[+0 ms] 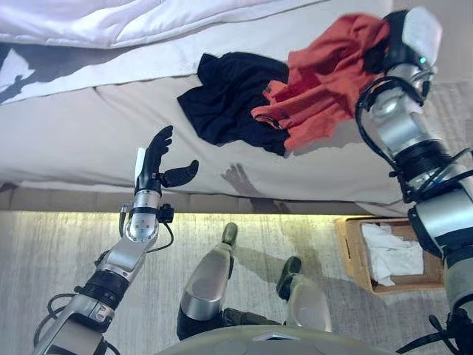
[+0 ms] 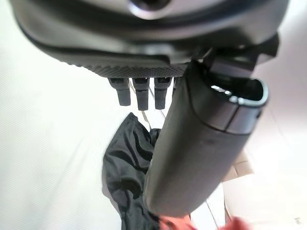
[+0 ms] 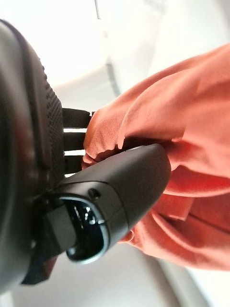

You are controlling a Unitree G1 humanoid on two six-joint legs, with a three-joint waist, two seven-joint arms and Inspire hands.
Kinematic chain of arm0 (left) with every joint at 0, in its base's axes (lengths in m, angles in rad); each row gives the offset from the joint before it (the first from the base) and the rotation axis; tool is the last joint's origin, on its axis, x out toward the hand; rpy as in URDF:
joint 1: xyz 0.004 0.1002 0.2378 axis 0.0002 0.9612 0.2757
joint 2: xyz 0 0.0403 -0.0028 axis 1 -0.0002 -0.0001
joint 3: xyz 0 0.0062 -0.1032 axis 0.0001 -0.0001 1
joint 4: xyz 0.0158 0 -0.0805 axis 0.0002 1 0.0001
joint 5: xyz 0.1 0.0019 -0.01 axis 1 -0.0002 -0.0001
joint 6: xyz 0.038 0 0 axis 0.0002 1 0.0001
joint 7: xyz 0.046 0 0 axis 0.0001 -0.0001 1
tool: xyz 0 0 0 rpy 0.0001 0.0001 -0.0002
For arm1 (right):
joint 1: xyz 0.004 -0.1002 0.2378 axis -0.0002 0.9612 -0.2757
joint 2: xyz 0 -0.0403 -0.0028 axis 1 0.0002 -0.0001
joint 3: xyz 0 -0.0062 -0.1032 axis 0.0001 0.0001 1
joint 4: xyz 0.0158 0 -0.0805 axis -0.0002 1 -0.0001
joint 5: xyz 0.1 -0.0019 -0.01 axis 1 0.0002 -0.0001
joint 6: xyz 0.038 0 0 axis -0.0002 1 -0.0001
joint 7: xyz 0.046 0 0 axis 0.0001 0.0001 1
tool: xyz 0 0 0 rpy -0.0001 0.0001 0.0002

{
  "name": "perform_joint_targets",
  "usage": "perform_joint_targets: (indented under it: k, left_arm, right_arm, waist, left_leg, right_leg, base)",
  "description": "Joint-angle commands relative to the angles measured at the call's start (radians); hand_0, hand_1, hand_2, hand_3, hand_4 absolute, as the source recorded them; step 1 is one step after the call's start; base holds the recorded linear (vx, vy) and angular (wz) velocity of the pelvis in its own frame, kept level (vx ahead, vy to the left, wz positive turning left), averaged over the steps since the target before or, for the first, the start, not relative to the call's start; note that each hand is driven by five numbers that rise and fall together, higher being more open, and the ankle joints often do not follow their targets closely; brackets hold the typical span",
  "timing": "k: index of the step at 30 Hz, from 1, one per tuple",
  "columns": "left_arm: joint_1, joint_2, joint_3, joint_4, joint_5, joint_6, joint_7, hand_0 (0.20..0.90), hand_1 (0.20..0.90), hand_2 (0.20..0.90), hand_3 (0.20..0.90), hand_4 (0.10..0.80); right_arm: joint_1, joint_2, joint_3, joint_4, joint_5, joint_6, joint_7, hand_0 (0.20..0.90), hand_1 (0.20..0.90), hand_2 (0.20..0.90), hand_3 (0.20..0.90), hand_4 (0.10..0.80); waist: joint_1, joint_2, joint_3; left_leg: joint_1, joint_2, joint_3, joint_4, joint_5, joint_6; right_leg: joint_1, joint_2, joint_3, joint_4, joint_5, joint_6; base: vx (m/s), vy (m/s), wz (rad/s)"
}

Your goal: Pick up the clothes from the bed and place them into the basket

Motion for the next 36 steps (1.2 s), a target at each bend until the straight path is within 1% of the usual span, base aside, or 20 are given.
perform_joint_targets:
  k: [1, 3, 10, 14, 17, 19, 24, 27, 32, 36]
  left_arm:
    - [0.052, -0.005, 0.020, 0.013, 0.022, -0.035, -0.015, 0.900, 0.900, 0.900, 0.900, 0.800]
    - [0.061, -0.007, 0.016, 0.029, 0.025, -0.033, -0.025, 0.900, 0.900, 0.900, 0.900, 0.800]
    - [0.063, -0.002, 0.024, 0.066, 0.018, -0.041, -0.035, 0.900, 0.900, 0.900, 0.900, 0.800]
    - [0.046, -0.009, 0.016, 0.082, 0.025, -0.041, -0.037, 0.900, 0.900, 0.900, 0.900, 0.800]
    - [0.031, -0.015, 0.008, 0.104, 0.030, -0.042, -0.036, 0.900, 0.900, 0.900, 0.900, 0.800]
    - [0.028, -0.022, 0.003, 0.111, 0.035, -0.043, -0.030, 0.900, 0.900, 0.900, 0.900, 0.800]
    - [0.013, -0.041, 0.004, 0.120, 0.044, -0.040, -0.031, 0.900, 0.900, 0.900, 0.900, 0.800]
    - [0.011, -0.058, 0.013, 0.120, 0.055, -0.039, -0.046, 0.900, 0.900, 0.900, 0.900, 0.800]
    - [0.000, -0.069, 0.009, 0.121, 0.069, -0.034, -0.056, 0.900, 0.900, 0.900, 0.900, 0.800]
    - [-0.015, -0.077, 0.003, 0.117, 0.078, -0.017, -0.057, 0.900, 0.900, 0.900, 0.900, 0.800]
  right_arm:
    - [-0.005, -0.134, 0.004, -0.087, -0.013, -0.055, -0.106, 0.300, 0.300, 0.300, 0.200, 0.100]
    - [0.005, -0.173, -0.025, -0.108, -0.012, -0.060, -0.100, 0.300, 0.300, 0.300, 0.200, 0.100]
    - [0.052, -0.265, -0.090, -0.145, 0.001, -0.064, -0.071, 0.300, 0.300, 0.300, 0.200, 0.100]
    - [0.078, -0.308, -0.136, -0.129, 0.003, -0.078, -0.080, 0.300, 0.300, 0.300, 0.200, 0.100]
    - [0.097, -0.322, -0.150, -0.127, 0.004, -0.076, -0.067, 0.300, 0.300, 0.300, 0.200, 0.100]
    - [0.126, -0.322, -0.162, -0.138, -0.007, -0.066, -0.060, 0.300, 0.300, 0.300, 0.200, 0.100]
    - [0.219, -0.304, -0.210, -0.135, -0.020, -0.053, -0.045, 0.300, 0.300, 0.300, 0.200, 0.100]
    - [0.318, -0.284, -0.241, -0.126, -0.053, -0.046, 0.005, 0.300, 0.300, 0.300, 0.200, 0.100]
    - [0.416, -0.240, -0.253, -0.120, -0.074, -0.025, 0.063, 0.300, 0.300, 0.300, 0.200, 0.100]
    - [0.430, -0.214, -0.240, -0.086, -0.062, -0.021, 0.109, 0.300, 0.300, 0.300, 0.200, 0.100]
  waist:
    - [-0.058, -0.034, -0.259]
    - [-0.078, -0.038, -0.295]
    - [-0.125, -0.045, -0.359]
    - [-0.152, -0.053, -0.382]
    - [-0.180, -0.057, -0.395]
    - [-0.196, -0.056, -0.397]
    - [-0.223, -0.055, -0.391]
    - [-0.243, -0.055, -0.386]
    - [-0.262, -0.052, -0.374]
    - [-0.271, -0.046, -0.364]
  left_leg:
    - [0.038, 0.092, 0.025, -0.024, -0.080, -0.028]
    - [0.069, 0.104, 0.044, -0.074, -0.067, -0.035]
    - [0.123, 0.121, 0.075, -0.195, -0.026, -0.058]
    - [0.123, 0.125, 0.088, -0.207, -0.033, -0.070]
    - [0.134, 0.132, 0.114, -0.207, -0.043, -0.074]
    - [0.140, 0.137, 0.128, -0.207, -0.048, -0.076]
    - [0.150, 0.145, 0.147, -0.207, -0.055, -0.079]
    - [0.162, 0.145, 0.159, -0.207, -0.060, -0.077]
    - [0.170, 0.150, 0.177, -0.207, -0.064, -0.079]
    - [0.176, 0.151, 0.187, -0.207, -0.064, -0.080]
  right_leg:
    - [0.033, 0.014, 0.022, -0.050, 0.024, -0.023]
    - [0.048, 0.024, 0.038, -0.091, 0.045, -0.016]
    - [0.076, 0.054, 0.071, -0.190, 0.086, -0.002]
    - [0.086, 0.071, 0.083, -0.266, 0.122, 0.001]
    - [0.085, 0.081, 0.103, -0.300, 0.140, 0.003]
    - [0.079, 0.088, 0.124, -0.303, 0.142, 0.000]
    - [0.069, 0.101, 0.156, -0.305, 0.143, -0.005]
    - [0.070, 0.108, 0.175, -0.307, 0.145, -0.007]
    - [0.060, 0.111, 0.192, -0.307, 0.151, -0.006]
    - [0.058, 0.111, 0.196, -0.307, 0.154, -0.005]
  base:
    - [0.114, 0.036, -0.24]
    - [0.110, 0.031, -0.17]
    - [0.048, -0.001, -0.23]
    - [-0.004, -0.041, -0.24]
    - [-0.002, -0.018, -0.18]
    - [-0.004, -0.004, -0.26]
    - [-0.026, -0.017, -0.19]
    - [0.003, -0.040, -0.12]
    - [-0.018, -0.047, -0.15]
    - [-0.015, -0.018, -0.11]
